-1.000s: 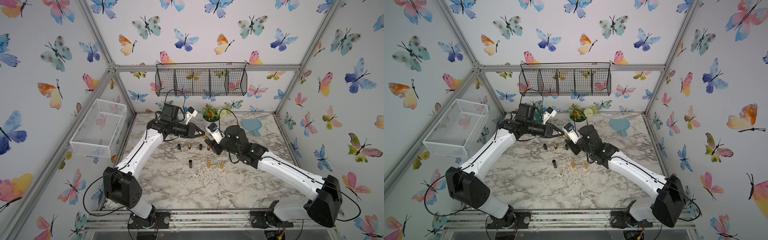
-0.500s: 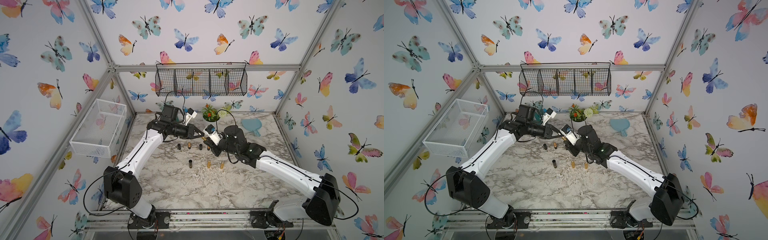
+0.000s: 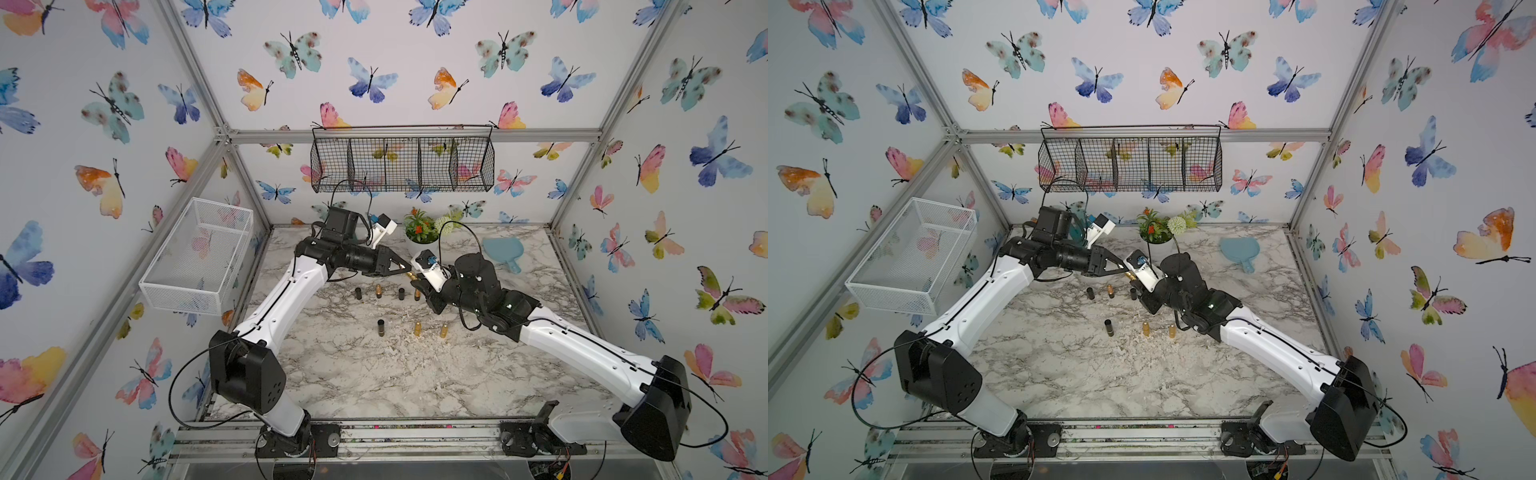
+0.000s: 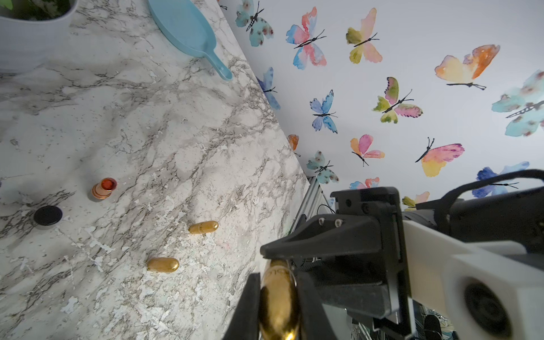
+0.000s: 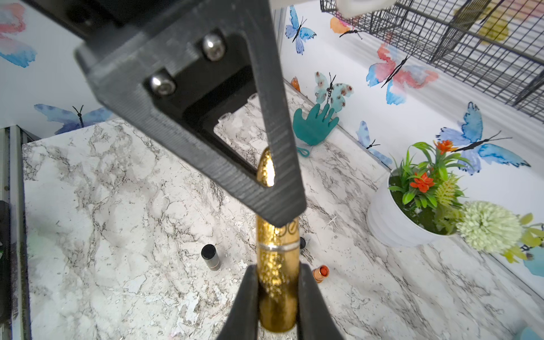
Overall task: Open the lipstick cap
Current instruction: Open the cover of the lipstick, then place the cover at the center of the board.
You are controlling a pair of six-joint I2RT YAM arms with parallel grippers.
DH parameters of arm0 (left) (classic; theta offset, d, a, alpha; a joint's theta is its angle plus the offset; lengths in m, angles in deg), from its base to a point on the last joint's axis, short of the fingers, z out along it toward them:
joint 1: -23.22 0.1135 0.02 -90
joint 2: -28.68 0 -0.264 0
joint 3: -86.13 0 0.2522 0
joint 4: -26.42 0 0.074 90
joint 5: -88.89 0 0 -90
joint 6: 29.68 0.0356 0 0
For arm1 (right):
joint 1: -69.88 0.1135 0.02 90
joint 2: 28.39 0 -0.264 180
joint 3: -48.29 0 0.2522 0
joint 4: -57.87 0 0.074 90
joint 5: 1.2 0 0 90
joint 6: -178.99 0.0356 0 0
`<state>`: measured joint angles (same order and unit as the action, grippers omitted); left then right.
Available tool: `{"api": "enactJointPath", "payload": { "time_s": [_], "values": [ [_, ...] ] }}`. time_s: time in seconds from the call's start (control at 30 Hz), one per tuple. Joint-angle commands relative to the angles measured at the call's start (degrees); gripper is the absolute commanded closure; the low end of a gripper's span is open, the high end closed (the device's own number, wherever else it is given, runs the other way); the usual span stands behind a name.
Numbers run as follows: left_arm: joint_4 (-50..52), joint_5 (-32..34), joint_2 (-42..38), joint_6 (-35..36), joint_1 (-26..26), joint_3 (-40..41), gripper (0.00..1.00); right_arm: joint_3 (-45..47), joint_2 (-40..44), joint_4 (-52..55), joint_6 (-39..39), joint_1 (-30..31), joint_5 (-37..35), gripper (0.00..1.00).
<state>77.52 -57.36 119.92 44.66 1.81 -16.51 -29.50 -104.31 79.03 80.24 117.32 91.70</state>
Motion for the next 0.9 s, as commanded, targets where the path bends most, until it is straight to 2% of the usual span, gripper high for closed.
{"api": "enactJointPath", "payload": {
  "time_s": [0.0, 0.6, 0.73, 0.87],
  "values": [
    [0.7, 4.6, 1.3, 1.2, 5.6, -1.5, 1.00, 1.4, 2.6, 4.6, 0.6, -0.9, -6.0, 0.98],
    [0.2, 2.0, 3.4, 0.2, 7.0, -4.6, 1.00, 2.1, 5.9, 5.8, 1.2, -0.9, -9.7, 0.98],
    [0.2, 9.9, 5.2, 0.5, 2.7, -7.5, 1.00, 1.1, 8.3, 7.8, 1.7, -0.9, -12.2, 0.98],
    [0.1, 23.8, 9.3, 0.5, -4.7, -12.4, 1.00, 1.0, 13.7, 9.4, 2.3, -0.9, -16.1, 0.98]
  ]
}}
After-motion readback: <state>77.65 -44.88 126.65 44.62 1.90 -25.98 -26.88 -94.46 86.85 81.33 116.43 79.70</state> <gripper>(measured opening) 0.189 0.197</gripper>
